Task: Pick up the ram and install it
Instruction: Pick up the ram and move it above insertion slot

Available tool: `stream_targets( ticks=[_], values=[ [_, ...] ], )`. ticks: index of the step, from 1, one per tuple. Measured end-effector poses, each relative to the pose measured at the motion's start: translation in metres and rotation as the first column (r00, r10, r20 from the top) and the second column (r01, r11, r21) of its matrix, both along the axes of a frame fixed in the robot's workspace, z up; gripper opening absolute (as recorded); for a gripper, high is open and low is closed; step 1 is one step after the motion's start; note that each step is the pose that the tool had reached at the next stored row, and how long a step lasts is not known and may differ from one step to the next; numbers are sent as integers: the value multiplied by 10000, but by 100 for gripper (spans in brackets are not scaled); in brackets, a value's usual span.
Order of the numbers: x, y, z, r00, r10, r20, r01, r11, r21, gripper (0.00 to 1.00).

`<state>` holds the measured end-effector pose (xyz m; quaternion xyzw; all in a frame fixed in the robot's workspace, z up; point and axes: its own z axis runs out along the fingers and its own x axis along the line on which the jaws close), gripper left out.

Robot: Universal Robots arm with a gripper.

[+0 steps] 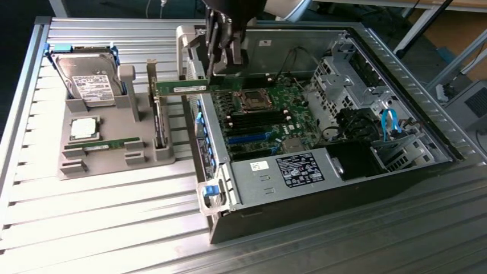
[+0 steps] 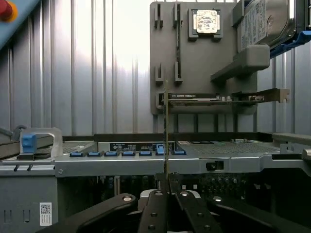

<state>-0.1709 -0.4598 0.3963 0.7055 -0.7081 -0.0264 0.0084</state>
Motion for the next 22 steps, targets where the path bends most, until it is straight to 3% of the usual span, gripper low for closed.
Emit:
stream_targets(
  ticks=[22],
  values=[
    [712,0,0,9998,190,-56,-190,9998,0,12]
  ],
)
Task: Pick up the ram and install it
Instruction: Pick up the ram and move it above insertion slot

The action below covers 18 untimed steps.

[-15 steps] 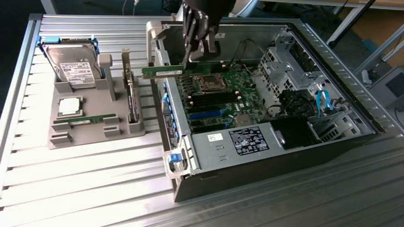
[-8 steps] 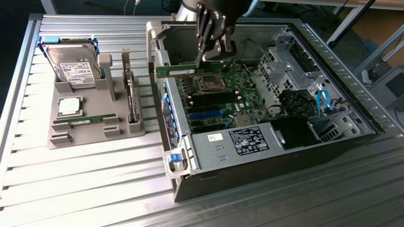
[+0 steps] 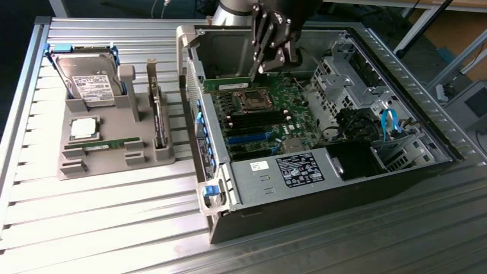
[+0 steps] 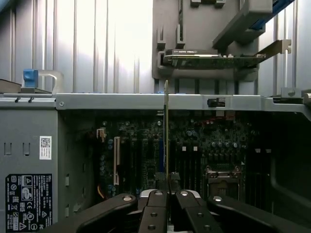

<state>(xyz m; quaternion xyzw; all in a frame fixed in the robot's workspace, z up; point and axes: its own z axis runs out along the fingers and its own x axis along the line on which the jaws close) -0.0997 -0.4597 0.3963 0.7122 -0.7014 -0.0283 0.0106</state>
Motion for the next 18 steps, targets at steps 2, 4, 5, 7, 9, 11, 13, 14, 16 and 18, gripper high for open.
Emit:
stream_targets(
  ticks=[2,4,5,7,9,11,13,14,16,18],
  values=[
    [99,0,0,10000,23,-11,-23,10000,0,12],
    [225,0,0,10000,49,-26,-49,10000,0,12],
    [272,0,0,10000,59,-30,-59,10000,1,12],
    [345,0,0,10000,74,-39,-74,10000,-1,12],
    [446,0,0,9999,93,-49,-93,10000,-1,12],
    [499,0,0,9999,102,-53,-102,9999,-1,12],
    [554,0,0,9999,110,-57,-110,9999,0,12],
    [600,0,0,9999,116,-59,-116,9999,0,12],
    [661,0,0,9999,123,-61,-123,9999,0,12],
    [703,0,0,9999,127,-61,-127,9999,0,12]
  ],
)
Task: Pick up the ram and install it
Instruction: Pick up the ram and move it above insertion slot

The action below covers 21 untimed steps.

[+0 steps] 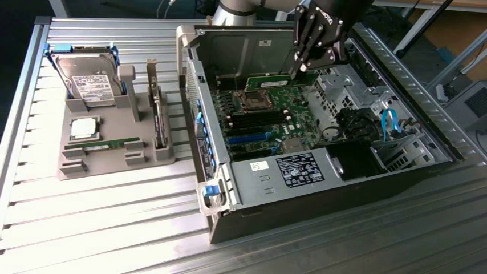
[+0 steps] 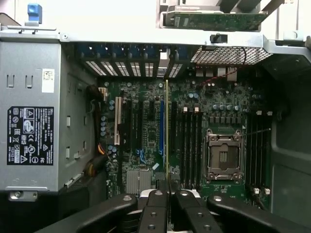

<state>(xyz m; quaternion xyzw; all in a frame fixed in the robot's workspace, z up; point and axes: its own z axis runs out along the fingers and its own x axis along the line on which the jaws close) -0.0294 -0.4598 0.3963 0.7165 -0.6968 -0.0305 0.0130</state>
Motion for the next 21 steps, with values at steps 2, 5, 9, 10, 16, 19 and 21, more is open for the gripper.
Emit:
stream_targets(
  ticks=[2,5,9,10,16,19,21],
  values=[
    [0,0,0,10000,0,0,0,10000,-1,12],
    [0,1,-2,10000,0,1,0,10000,1,12],
    [0,1,-66,10000,0,1,0,10000,-1,12],
    [0,0,-82,10000,0,0,0,10000,0,12],
    [0,0,-193,10000,0,0,0,10000,0,12],
    [0,0,-250,10000,0,0,0,10000,0,12],
    [0,0,-263,10000,0,0,0,10000,-1,12]
  ],
)
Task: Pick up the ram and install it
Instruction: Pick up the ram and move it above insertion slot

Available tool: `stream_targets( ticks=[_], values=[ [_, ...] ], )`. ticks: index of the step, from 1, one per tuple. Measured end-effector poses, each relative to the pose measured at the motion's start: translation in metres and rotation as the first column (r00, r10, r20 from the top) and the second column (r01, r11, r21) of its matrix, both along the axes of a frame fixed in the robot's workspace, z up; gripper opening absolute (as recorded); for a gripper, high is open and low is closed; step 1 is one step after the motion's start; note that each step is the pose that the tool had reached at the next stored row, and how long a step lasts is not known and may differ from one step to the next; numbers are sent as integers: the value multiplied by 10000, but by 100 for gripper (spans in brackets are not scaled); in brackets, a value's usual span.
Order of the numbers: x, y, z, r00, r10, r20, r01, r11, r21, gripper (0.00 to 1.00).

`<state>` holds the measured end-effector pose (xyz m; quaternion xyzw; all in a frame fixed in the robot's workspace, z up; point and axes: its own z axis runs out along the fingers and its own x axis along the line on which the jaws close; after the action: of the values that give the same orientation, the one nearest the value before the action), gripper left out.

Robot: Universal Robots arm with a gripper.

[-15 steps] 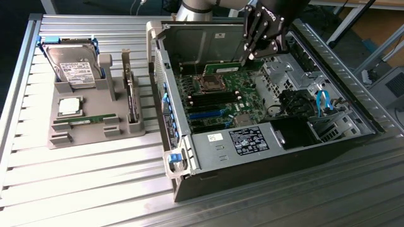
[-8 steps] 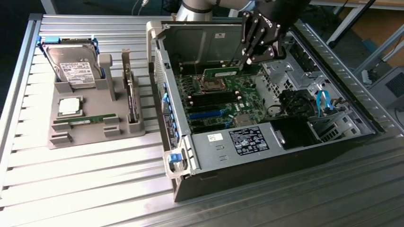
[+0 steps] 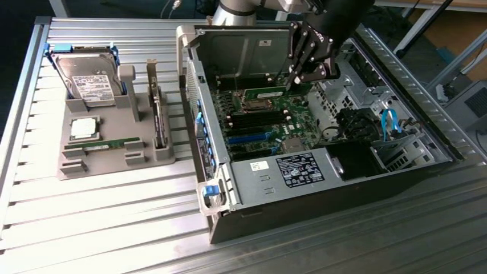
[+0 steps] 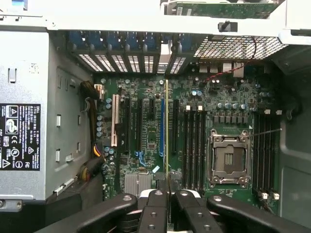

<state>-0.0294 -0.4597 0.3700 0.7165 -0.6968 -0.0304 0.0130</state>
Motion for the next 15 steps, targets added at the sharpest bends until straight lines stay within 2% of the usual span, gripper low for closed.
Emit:
stream_targets(
  ticks=[10,15],
  values=[
    [0,2,-8,10000,-1,2,1,10000,4,12],
    [0,94,-17,10000,0,1,0,10000,2,12]
  ],
)
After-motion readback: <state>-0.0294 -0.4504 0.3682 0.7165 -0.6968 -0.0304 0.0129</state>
